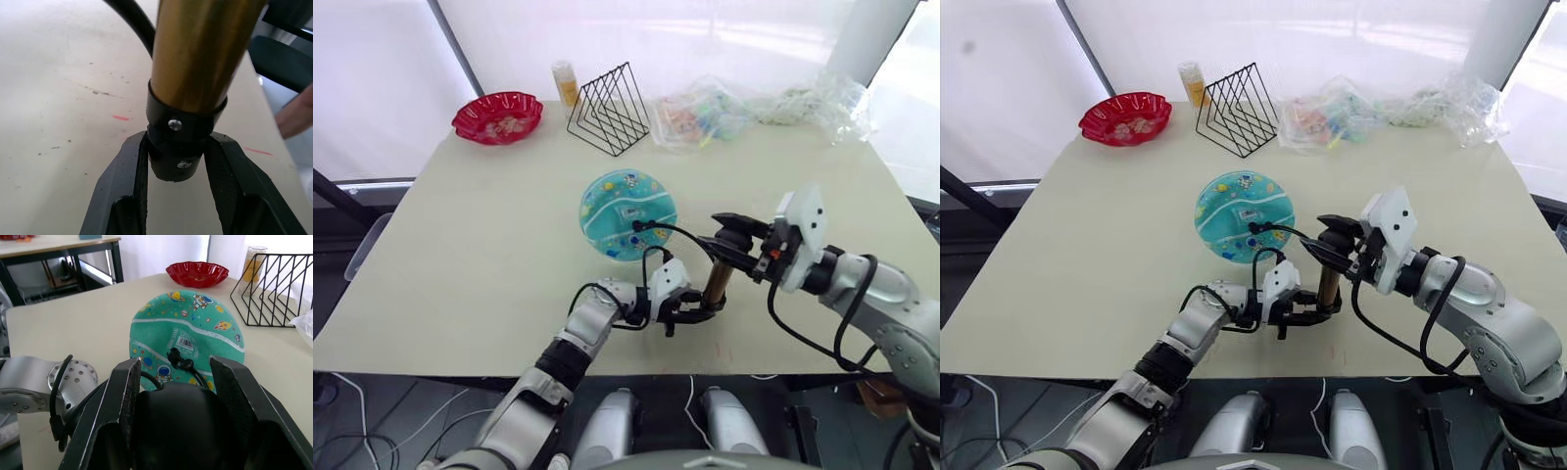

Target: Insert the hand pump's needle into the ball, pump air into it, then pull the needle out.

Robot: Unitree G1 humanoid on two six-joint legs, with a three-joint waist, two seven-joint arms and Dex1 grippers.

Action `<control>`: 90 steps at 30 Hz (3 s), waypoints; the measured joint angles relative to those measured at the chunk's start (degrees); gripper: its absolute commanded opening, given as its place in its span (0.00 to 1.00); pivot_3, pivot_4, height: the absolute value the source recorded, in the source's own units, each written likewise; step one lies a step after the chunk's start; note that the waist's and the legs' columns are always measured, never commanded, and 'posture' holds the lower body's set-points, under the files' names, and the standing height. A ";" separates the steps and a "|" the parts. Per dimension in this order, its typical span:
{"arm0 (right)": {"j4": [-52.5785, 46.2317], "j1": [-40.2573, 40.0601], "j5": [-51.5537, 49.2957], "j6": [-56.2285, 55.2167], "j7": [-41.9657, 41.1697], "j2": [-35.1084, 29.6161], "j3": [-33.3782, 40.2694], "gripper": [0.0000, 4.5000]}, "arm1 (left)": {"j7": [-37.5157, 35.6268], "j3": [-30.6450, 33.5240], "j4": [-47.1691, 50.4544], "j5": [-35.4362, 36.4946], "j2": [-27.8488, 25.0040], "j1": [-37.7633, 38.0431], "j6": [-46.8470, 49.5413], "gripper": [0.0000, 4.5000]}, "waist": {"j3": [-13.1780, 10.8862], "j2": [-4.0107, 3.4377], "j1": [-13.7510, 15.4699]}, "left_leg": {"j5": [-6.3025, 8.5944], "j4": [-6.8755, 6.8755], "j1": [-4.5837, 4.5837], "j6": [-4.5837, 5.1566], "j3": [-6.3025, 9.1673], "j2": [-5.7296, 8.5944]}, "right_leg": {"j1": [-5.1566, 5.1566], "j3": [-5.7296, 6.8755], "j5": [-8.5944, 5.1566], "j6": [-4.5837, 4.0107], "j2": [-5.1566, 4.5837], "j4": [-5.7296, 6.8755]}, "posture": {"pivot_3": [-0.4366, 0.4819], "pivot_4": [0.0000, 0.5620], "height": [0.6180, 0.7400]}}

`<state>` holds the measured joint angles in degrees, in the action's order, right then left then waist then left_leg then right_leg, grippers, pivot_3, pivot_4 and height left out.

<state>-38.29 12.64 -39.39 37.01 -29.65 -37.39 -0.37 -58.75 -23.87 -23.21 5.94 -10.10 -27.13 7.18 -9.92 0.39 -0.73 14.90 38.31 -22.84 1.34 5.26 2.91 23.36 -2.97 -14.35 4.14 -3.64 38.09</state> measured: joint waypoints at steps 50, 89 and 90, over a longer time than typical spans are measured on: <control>1.72 9.93 -20.64 6.30 -0.08 -11.74 17.88 0.39 | -1.07 2.14 -14.06 -4.44 4.01 -1.32 -13.79 0.38 | 0.21 0.30 -0.03 | 0.01 0.01 0.05 0.02 0.27 -0.03 | -0.21 0.27 0.07 0.00 -0.03 -0.13 | 0.48 0.27 1.00; -1.15 5.34 -11.54 5.12 4.20 -2.75 11.38 0.39 | 1.57 5.41 -12.70 -3.50 4.95 -0.05 -13.74 0.76 | 0.21 0.29 0.08 | 0.00 0.01 0.02 0.01 0.34 0.01 | -0.20 0.32 0.07 0.00 -0.03 -0.14 | 0.48 0.27 1.00; -1.15 5.34 -11.50 5.12 4.19 -2.69 11.37 0.39 | 1.57 5.42 -12.70 -3.50 5.00 -0.04 -13.74 0.76 | 0.21 0.29 0.10 | 0.00 0.01 0.02 0.01 0.34 0.01 | -0.20 0.33 0.07 0.00 -0.03 -0.14 | 0.48 0.27 1.00</control>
<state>-39.44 17.99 -50.89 42.13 -25.46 -40.09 11.00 -57.18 -18.46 -35.91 2.44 -5.10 -27.17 -6.56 -9.71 0.69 -0.63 14.90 38.32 -22.82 1.35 5.60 2.92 23.16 -2.65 -14.27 4.14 -3.68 37.95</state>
